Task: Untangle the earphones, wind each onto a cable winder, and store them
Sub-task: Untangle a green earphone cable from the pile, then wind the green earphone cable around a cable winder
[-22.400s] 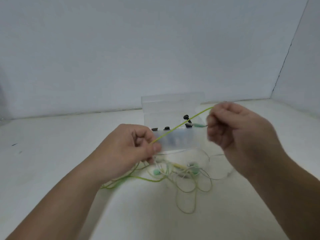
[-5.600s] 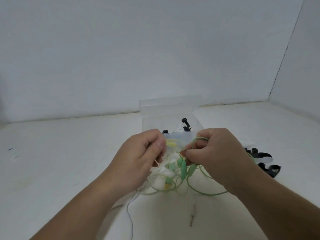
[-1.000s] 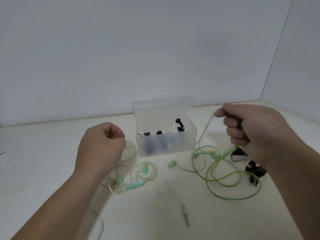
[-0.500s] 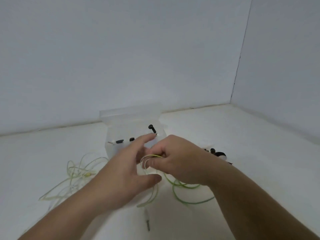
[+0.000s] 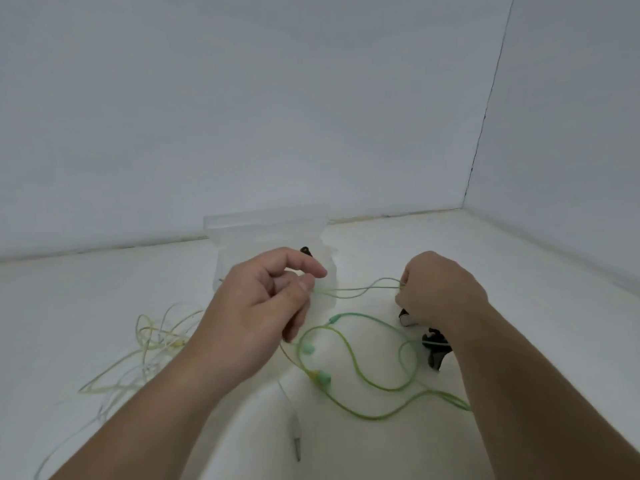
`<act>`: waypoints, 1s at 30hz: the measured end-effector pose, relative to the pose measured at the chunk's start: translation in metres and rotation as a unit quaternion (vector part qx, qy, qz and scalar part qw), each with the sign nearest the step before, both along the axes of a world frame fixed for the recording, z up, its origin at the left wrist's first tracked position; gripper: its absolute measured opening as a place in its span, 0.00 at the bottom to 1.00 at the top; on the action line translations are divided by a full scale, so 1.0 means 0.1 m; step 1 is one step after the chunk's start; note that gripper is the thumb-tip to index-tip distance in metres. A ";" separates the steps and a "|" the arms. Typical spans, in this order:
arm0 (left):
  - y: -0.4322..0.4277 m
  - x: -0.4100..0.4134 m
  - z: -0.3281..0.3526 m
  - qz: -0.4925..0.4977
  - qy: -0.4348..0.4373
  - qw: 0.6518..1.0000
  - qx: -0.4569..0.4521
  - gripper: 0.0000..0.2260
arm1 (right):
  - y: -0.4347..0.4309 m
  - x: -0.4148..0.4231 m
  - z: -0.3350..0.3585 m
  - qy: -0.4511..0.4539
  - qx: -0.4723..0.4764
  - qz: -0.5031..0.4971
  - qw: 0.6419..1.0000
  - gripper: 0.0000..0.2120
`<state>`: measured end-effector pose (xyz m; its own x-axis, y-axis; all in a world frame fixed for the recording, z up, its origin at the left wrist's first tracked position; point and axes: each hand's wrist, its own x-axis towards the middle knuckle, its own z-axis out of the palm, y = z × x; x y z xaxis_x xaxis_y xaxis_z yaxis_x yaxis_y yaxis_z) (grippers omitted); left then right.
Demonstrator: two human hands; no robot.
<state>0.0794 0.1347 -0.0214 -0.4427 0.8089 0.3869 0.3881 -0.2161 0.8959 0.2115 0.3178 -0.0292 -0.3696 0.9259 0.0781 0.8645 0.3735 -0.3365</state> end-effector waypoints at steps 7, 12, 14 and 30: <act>-0.13 -0.11 0.10 -0.068 -0.046 0.992 -0.095 0.12 | -0.02 -0.03 -0.07 -0.078 0.012 0.026 0.997 0.03; -0.12 -0.12 -0.02 -0.103 0.101 0.945 -0.292 0.12 | -0.03 -0.04 -0.09 -0.073 0.045 -0.004 0.996 0.08; -0.08 -0.05 -0.07 -0.119 0.138 0.930 -0.319 0.10 | -0.04 -0.04 -0.09 -0.068 0.057 -0.018 0.996 0.07; -0.02 -0.26 -0.10 0.074 0.026 0.989 -0.126 0.08 | 0.07 -0.09 -0.20 -0.069 0.045 -0.044 0.996 0.10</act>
